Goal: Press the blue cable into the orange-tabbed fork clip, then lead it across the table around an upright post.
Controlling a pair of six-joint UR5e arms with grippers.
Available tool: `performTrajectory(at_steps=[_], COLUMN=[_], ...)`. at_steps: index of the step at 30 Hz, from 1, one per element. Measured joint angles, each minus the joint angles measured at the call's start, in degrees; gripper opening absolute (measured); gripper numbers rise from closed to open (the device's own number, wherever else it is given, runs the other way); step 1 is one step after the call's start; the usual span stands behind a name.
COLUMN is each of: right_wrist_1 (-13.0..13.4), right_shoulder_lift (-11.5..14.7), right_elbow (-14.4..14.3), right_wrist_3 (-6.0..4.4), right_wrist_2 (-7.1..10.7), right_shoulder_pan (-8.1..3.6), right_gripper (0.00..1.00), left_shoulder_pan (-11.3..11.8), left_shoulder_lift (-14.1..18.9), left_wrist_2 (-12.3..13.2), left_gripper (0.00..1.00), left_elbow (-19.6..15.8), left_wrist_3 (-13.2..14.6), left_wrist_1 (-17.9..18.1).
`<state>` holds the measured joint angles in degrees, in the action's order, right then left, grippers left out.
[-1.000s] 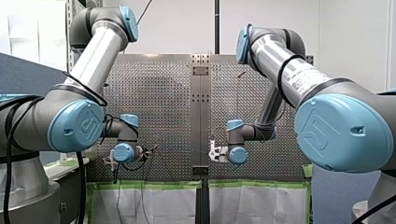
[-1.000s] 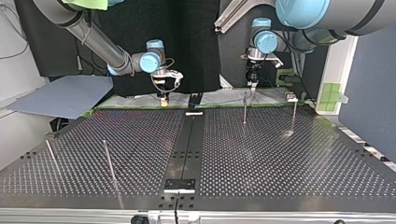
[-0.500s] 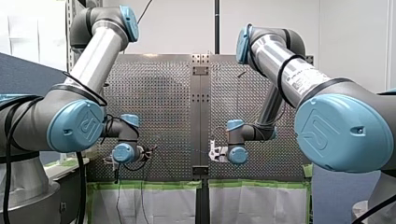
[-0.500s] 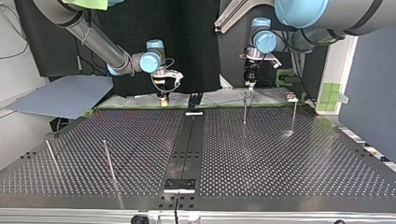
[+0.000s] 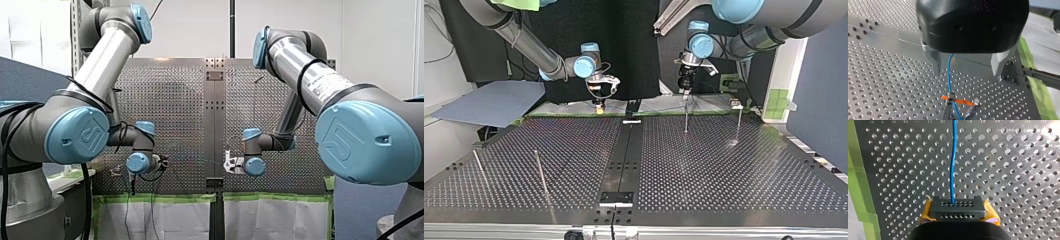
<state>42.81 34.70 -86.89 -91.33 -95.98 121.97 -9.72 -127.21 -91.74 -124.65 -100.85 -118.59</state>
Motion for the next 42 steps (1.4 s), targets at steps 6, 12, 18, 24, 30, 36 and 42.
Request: performTrajectory(at_steps=[6, 12, 18, 24, 30, 36, 42], right_wrist_1=[-0.11, -0.11, -0.12, -0.08, -0.15, -0.06, 0.03], right_shoulder_lift=[-0.05, -0.10, -0.12, -0.17, -0.22, -0.27, -0.34], right_elbow=[0.00, -0.01, 0.00, 0.00, 0.00, 0.00, 0.00], right_wrist_3=[0.00, 0.00, 0.00, 0.00, 0.00, 0.00, 0.00], right_wrist_2=[0.06, 0.08, 0.08, 0.09, 0.09, 0.09, 0.09], right_shoulder_pan=[0.00, 0.01, -0.01, -0.08, -0.10, -0.12, -0.25], right_gripper=[0.00, 0.00, 0.00, 0.00, 0.00, 0.00, 0.00], left_shoulder_pan=[-1.12, -2.51, -3.65, -4.12, -4.26, -4.34, -4.37], left_shoulder_lift=[0.00, 0.00, -0.07, -0.66, -3.10, -4.45, -4.55], left_wrist_2=[-1.54, -3.08, -3.69, -4.55, -5.27, -5.84, -6.17], left_gripper=[1.00, 1.00, 1.00, 1.00, 1.00, 1.00, 1.00], left_elbow=[1.71, 4.11, 6.12, 8.03, 10.46, 13.05, 14.32], left_wrist_3=[-1.26, -1.89, -3.27, -4.48, -4.64, -4.61, -4.61], left_wrist_1=[-1.19, -3.53, -4.29, -4.79, -5.78, -6.29, -6.60])
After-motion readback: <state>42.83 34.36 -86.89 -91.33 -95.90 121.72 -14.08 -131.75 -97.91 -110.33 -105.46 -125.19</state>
